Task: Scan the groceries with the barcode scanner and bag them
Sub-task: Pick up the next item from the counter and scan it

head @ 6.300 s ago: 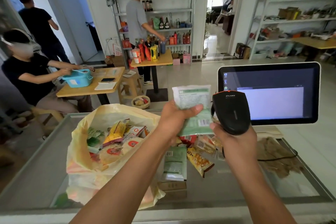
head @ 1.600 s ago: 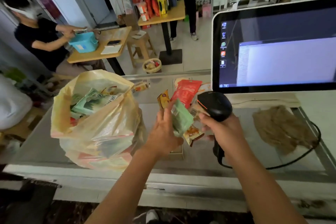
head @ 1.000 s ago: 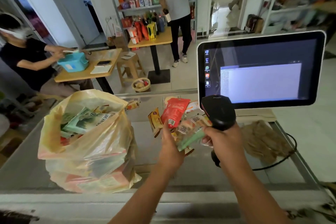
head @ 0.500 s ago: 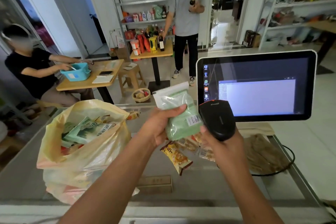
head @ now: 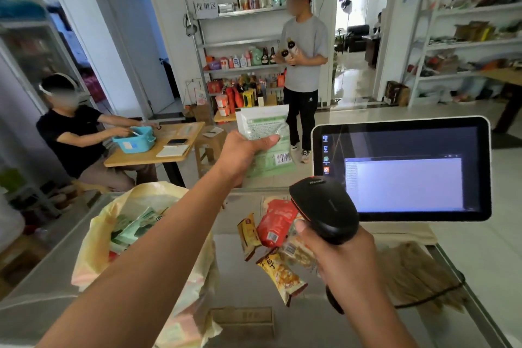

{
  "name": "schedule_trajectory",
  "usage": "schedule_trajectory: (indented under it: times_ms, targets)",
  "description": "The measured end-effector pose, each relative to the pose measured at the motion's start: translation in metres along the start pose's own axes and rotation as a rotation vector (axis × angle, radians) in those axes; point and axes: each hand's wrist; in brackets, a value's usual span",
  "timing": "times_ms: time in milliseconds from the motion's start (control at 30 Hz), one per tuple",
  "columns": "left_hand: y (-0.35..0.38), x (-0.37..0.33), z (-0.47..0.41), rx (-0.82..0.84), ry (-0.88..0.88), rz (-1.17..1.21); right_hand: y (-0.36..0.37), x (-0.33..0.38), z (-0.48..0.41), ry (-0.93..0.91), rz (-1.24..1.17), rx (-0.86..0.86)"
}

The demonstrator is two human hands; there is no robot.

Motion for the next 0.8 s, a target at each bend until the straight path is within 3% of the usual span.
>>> schedule_trajectory:
  times_ms: [800]
  targets:
    - [0.0051,-0.0005,0.0027,-0.027,0.019,-0.016,0.0032,-0.0006,0.0007,-0.032,0.044,0.037]
Point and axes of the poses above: each hand's wrist, its own z-axis away from the middle knuckle, its own y-axis out of the palm, x = y × z
